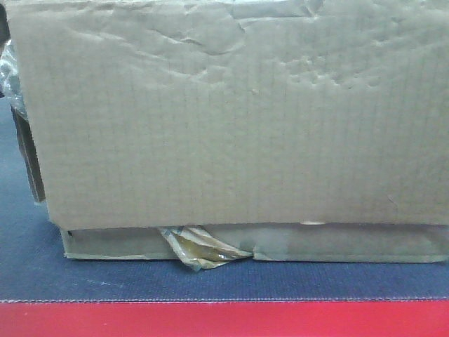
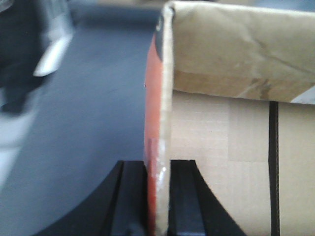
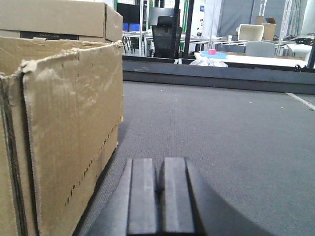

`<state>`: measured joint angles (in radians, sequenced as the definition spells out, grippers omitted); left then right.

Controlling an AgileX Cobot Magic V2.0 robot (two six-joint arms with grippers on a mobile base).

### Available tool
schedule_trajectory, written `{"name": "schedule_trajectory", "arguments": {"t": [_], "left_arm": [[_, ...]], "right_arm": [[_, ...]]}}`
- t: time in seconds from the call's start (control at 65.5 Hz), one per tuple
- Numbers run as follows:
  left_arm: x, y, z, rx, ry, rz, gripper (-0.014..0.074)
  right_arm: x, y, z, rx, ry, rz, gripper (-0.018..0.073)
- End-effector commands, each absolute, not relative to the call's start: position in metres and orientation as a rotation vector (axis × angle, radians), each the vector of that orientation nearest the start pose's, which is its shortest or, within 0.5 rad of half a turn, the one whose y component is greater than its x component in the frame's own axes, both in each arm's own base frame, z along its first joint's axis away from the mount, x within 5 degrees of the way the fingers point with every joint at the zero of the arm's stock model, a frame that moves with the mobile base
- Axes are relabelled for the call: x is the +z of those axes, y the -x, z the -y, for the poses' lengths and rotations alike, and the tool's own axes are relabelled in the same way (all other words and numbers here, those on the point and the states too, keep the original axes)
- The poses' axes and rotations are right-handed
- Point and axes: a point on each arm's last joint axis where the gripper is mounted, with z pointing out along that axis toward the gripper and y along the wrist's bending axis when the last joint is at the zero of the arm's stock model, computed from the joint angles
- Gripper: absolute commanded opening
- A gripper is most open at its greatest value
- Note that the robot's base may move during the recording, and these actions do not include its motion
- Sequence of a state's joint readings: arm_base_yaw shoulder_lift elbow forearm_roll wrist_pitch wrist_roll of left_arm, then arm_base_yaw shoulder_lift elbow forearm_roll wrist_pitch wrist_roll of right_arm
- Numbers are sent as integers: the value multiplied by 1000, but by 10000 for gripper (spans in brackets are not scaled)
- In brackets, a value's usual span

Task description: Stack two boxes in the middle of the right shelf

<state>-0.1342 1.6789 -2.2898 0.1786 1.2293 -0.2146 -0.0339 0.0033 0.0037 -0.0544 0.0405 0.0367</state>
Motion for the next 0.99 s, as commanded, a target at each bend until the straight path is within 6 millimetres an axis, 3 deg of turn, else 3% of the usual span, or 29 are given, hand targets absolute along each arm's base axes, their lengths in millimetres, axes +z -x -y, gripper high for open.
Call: {"name": "schedule_trajectory", "arguments": {"t": [0.0, 0.214, 0.367, 0.733, 0.978], "left_arm": [[543, -313, 52, -104, 122, -2044, -111], [520, -320, 110, -237, 48, -2130, -111], [478, -330, 149, -242, 27, -2273, -111], [393, -334, 184, -156, 54, -2480, -111], [370, -336, 190, -178, 30, -2500, -111]], "right_arm": [[211, -56, 2, -45, -18, -1505, -162], [211, -56, 2, -45, -18, -1505, -162], [211, -56, 2, -45, -18, -1505, -162], [211, -56, 2, -45, -18, -1505, -162], [211, -56, 2, -45, -18, -1505, -162]]}}
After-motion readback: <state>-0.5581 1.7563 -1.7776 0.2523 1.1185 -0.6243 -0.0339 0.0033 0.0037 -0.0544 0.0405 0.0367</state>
